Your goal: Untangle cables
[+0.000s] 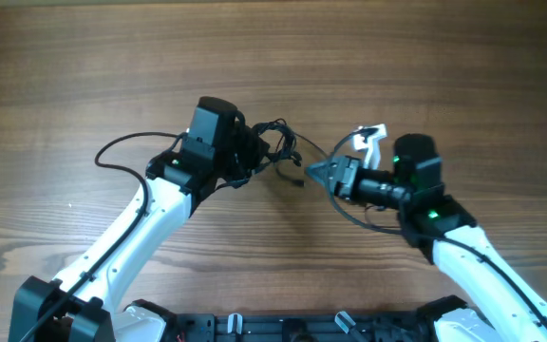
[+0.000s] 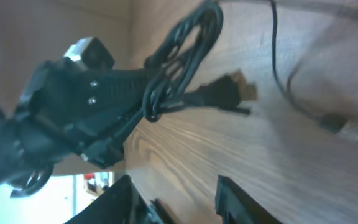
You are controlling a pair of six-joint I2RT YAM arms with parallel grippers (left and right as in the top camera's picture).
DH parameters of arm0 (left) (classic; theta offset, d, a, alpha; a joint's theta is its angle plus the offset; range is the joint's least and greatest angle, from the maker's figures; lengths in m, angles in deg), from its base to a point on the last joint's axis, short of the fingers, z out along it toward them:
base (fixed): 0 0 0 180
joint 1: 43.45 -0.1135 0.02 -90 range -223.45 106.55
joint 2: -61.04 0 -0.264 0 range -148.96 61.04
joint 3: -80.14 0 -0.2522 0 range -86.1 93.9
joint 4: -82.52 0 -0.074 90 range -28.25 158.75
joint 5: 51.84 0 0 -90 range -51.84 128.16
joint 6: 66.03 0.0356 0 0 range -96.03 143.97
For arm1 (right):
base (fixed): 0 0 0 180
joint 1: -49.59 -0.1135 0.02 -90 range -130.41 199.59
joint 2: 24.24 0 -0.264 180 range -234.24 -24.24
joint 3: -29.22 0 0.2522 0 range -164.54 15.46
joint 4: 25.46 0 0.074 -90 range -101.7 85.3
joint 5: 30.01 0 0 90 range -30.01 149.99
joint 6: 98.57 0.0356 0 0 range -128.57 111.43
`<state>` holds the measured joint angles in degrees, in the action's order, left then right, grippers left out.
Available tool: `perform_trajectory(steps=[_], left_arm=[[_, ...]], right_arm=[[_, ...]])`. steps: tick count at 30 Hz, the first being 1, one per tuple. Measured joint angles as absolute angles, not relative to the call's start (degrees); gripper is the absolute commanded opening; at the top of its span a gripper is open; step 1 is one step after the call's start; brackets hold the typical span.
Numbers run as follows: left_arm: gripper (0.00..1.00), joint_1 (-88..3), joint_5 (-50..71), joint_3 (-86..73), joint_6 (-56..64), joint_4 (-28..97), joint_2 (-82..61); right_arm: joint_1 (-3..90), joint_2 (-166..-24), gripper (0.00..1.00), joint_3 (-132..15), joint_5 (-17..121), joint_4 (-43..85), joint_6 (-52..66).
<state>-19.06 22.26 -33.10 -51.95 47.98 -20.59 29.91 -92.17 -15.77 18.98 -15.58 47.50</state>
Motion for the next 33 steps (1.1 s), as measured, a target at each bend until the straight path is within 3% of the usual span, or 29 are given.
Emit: perform_trajectory(steps=[6,13,24,33], left_arm=[[0.04,-17.0,23.4,-33.1,-52.9,48.0,-20.6],[0.04,-13.3,26.2,-33.1,-53.8,48.0,-20.6],[0.04,-10.1,28.6,-33.1,-56.9,50.8,-20.6],[0.04,-9.6,32.4,-33.1,-57.2,48.5,-20.6]], right_arm=[[20.7,-92.2,0.33,-15.7,32.6,-19.0,66.9],[17.9,-92.2,0.29,-15.7,38.1,-23.1,77.1],[16.1,-96.4,0.25,-15.7,39.1,-25.6,83.2],[15.4,-98.9,0.07,-15.7,39.5,-28.4,79.6]])
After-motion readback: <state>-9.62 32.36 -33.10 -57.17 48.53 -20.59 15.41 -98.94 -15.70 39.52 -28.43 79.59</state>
